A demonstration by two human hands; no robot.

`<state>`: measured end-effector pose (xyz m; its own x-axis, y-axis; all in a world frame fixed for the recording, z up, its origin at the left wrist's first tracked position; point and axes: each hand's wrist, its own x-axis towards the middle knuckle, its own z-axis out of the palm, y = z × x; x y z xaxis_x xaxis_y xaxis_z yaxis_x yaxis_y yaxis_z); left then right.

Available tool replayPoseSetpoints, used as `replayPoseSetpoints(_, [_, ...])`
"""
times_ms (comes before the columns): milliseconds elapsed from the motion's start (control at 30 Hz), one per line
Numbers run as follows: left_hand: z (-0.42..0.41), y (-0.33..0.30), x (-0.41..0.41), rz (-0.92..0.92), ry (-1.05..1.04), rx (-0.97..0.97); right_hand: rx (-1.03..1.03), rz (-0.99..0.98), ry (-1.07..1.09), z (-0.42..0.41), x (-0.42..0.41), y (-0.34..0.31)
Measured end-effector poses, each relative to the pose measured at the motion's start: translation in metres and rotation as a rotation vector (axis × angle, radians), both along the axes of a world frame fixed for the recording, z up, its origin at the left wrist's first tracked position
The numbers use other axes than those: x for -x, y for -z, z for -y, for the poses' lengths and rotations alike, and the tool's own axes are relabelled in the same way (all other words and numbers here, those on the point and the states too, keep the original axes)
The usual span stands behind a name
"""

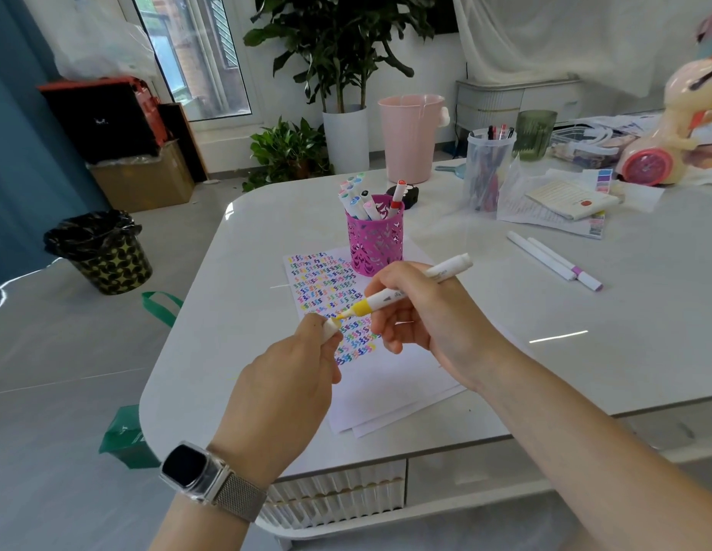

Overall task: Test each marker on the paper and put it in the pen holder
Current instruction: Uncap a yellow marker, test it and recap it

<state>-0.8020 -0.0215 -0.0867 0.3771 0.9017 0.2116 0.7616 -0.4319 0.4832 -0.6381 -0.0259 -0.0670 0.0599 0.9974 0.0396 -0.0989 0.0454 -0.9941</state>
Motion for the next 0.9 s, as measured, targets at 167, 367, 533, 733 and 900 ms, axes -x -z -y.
replayPoseSetpoints(167, [-0.001, 0.0, 0.001, -0.012, 0.05, 0.014, 0.006, 0.068, -0.089, 0.003, 0.003, 0.001])
replayPoseSetpoints(367, [0.008, -0.004, 0.002, 0.176, 0.245, 0.252, -0.126, 0.099, -0.072, 0.002, 0.0, 0.005])
replayPoseSetpoints(533, [0.017, -0.01, 0.003, 0.263, 0.31, 0.371, -0.048, 0.07, -0.174, 0.003, -0.001, 0.006])
replayPoseSetpoints(733, [0.019, -0.015, 0.004, 0.421, 0.39, 0.537, -0.007, -0.009, -0.306, 0.007, -0.002, 0.0])
replayPoseSetpoints(900, [0.018, -0.02, 0.006, 0.472, 0.417, 0.589, 0.002, -0.106, -0.331, 0.009, 0.001, 0.001])
